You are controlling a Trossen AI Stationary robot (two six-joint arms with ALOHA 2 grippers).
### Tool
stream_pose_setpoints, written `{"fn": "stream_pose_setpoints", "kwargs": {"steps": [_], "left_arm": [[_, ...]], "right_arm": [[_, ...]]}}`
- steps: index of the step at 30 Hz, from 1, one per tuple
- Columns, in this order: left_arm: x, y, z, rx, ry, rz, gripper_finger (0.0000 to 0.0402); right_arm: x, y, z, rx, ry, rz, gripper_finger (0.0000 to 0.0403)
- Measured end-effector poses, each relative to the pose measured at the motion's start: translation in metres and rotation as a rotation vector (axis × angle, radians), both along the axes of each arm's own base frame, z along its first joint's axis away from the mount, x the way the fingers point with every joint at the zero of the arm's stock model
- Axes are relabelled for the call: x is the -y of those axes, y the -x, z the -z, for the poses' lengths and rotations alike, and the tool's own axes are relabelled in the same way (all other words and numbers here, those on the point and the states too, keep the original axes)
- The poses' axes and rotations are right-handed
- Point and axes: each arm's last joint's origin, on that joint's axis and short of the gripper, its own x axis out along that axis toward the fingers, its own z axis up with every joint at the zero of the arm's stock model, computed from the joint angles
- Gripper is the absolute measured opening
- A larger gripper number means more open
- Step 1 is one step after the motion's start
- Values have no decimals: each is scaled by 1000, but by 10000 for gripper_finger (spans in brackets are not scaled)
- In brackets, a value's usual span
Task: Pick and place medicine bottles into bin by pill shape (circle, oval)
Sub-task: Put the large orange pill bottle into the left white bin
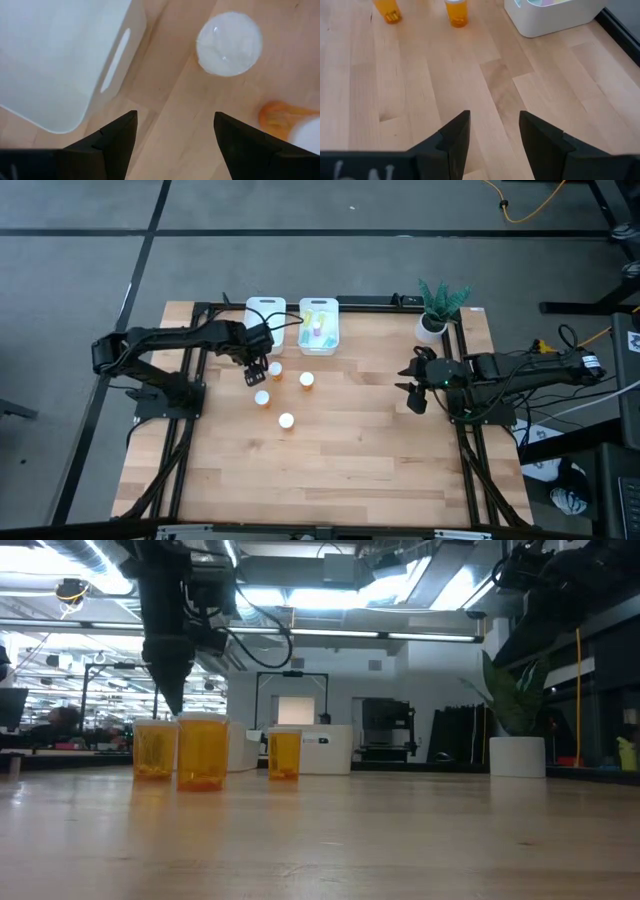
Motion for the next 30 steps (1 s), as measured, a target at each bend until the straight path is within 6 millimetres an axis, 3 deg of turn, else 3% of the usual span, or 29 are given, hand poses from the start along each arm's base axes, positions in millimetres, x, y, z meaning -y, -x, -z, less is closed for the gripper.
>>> {"fn": "stream_pose_setpoints", "kwargs": {"steps": [14,19,30], "left_arm": [[5,11,30,-51,22,-4,255],[6,13,37,-61,8,77,255],[0,-1,36,58,-97,227,255]], "right_arm": [[0,0,0,-1,3,-2,171],[0,0,0,-1,3,-3,171],[0,0,0,-1,3,-3,171]]}}
